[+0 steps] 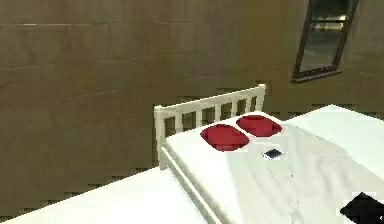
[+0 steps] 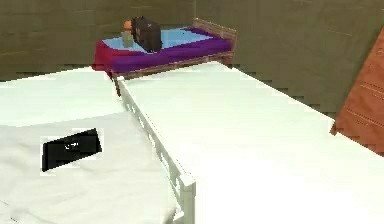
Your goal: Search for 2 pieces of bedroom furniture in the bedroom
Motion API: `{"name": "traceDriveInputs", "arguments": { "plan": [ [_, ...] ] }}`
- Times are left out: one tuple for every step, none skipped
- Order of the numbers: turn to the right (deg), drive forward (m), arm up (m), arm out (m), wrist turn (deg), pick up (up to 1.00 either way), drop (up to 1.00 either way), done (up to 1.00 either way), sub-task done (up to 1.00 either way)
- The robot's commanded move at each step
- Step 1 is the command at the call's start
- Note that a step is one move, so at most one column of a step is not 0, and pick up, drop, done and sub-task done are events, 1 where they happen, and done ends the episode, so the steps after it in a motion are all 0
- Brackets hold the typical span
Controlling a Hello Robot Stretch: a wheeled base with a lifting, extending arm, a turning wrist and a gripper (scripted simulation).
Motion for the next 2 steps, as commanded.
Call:
{"name": "traceDriveInputs", "arguments": {
  "plan": [
    [-45.0, 0.00, 0.00, 0.00, 0.0, 0.00, 0.00, 0.00, 0.00],
    [-45.0, 0.00, 0.00, 0.00, 0.0, 0.00, 0.00, 0.00, 0.00]
  ]
}}
